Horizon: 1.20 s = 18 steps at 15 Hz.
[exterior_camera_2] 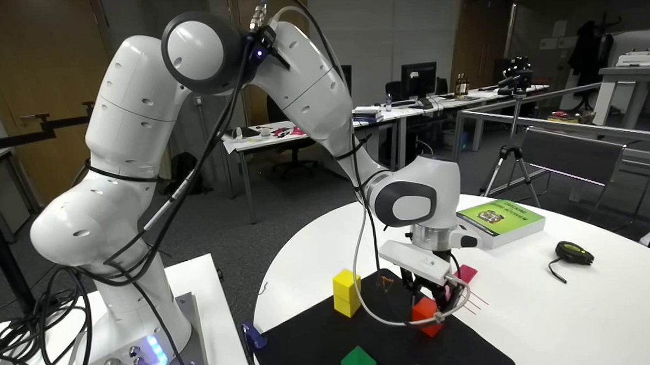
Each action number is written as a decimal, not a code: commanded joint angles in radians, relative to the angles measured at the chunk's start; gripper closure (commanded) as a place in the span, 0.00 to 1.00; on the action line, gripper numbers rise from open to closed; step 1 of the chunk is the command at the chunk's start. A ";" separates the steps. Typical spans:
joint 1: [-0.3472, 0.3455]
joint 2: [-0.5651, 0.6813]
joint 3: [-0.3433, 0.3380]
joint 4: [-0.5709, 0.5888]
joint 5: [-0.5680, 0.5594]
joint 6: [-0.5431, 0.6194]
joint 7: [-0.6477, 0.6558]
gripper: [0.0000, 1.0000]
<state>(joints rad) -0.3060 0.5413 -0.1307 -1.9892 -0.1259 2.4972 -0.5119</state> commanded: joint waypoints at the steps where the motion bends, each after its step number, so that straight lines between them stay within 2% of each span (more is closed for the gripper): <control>1: -0.062 -0.159 -0.003 -0.109 -0.017 -0.009 -0.089 0.69; 8: -0.120 -0.309 -0.089 -0.182 -0.046 -0.026 -0.321 0.69; 13: -0.123 -0.315 -0.125 -0.219 -0.032 -0.054 -0.412 0.69; 16: -0.128 -0.290 -0.123 -0.220 -0.008 -0.086 -0.460 0.69; 18: -0.127 -0.274 -0.123 -0.226 0.022 -0.079 -0.439 0.69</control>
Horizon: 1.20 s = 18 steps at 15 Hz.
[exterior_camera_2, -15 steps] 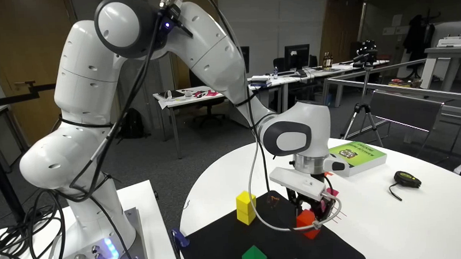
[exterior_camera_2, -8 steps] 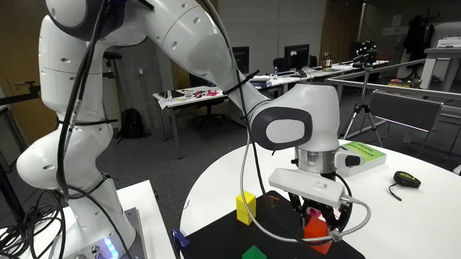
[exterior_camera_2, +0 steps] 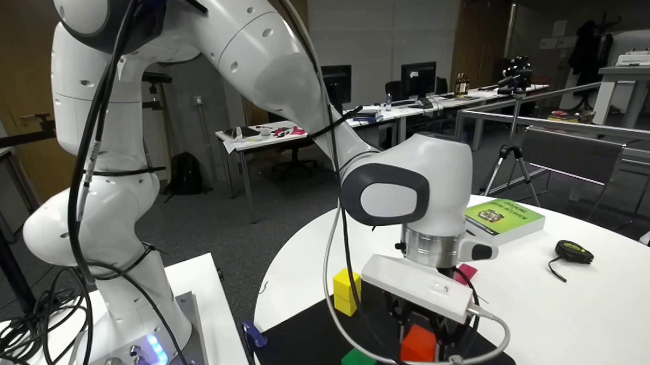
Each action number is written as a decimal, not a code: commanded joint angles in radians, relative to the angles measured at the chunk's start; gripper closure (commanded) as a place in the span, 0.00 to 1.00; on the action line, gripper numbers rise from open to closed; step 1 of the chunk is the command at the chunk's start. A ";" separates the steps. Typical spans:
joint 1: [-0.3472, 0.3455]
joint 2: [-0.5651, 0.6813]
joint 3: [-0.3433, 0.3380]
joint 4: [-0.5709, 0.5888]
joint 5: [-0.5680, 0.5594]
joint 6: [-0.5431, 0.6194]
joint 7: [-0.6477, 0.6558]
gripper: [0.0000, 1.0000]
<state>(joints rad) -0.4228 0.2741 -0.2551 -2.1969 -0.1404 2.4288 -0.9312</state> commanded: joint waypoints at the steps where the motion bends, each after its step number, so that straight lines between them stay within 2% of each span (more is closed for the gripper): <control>1: -0.009 -0.003 0.000 -0.022 0.047 -0.003 -0.002 0.69; 7: -0.005 0.001 -0.001 -0.040 0.121 0.059 0.067 0.69; 13: 0.009 0.027 -0.020 -0.058 0.042 0.173 0.145 0.69; 18: 0.009 0.038 -0.024 -0.075 -0.013 0.205 0.169 0.69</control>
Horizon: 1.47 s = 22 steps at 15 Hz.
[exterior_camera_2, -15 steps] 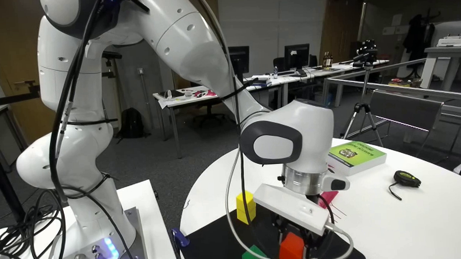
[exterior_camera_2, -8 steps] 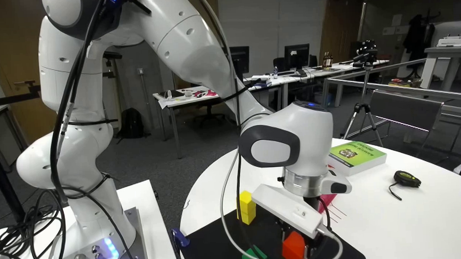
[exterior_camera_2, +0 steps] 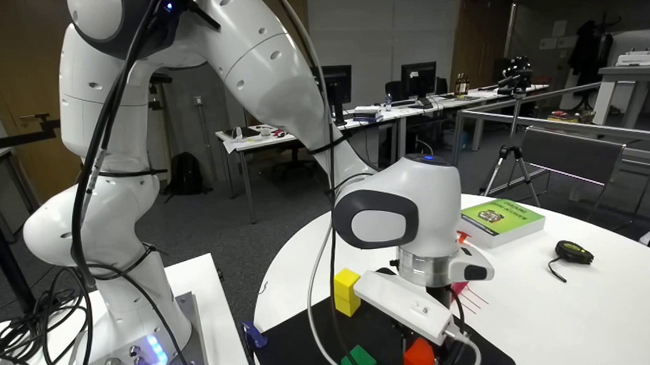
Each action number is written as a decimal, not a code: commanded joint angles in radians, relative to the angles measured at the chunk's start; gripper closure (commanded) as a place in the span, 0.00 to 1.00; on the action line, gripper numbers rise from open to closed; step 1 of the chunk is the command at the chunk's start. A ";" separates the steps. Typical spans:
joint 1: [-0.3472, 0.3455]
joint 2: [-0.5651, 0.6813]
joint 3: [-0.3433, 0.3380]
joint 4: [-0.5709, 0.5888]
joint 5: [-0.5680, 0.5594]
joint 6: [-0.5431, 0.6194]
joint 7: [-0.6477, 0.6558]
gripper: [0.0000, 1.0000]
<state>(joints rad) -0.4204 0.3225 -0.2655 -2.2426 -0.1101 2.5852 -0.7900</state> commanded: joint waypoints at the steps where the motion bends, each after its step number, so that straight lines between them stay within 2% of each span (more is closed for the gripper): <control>1: 0.005 -0.005 -0.011 -0.030 -0.046 0.056 0.026 0.69; 11: 0.014 0.028 -0.019 -0.021 -0.118 0.045 0.097 0.69; 22: 0.009 0.042 0.002 0.003 -0.094 0.040 0.120 0.69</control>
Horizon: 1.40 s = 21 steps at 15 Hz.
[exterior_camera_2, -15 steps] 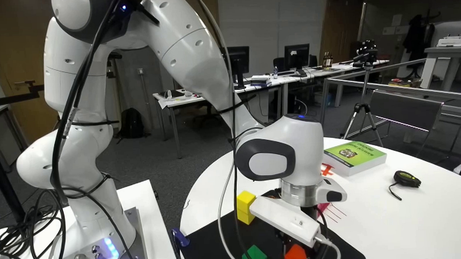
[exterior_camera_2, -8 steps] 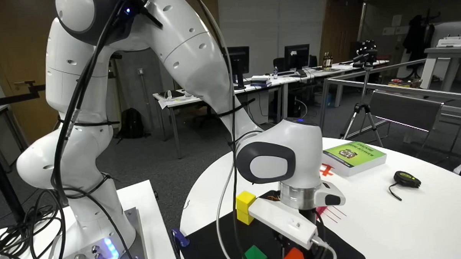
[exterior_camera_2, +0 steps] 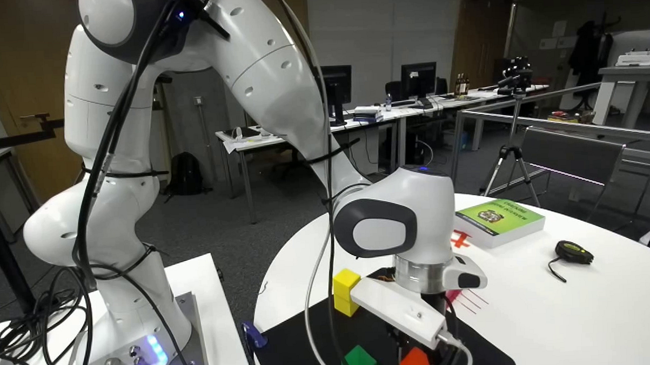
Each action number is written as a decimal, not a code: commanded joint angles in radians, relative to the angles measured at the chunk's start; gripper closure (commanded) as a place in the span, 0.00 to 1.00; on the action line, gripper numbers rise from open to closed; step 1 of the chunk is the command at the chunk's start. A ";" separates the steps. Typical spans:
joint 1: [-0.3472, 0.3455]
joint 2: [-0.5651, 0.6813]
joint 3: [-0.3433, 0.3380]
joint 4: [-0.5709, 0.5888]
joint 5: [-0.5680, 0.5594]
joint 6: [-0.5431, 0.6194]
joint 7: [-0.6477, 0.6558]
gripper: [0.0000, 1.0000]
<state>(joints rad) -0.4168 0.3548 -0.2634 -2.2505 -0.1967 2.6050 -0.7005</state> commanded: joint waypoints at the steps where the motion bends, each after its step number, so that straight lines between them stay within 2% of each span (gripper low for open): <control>1: 0.006 0.014 0.002 0.015 -0.007 0.023 0.032 0.69; 11: 0.011 0.053 0.002 0.070 -0.014 -0.010 0.057 0.69; 21: -0.003 0.029 0.014 0.049 0.005 -0.048 0.025 0.69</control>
<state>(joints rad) -0.4083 0.3890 -0.2569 -2.1981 -0.1964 2.5966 -0.6759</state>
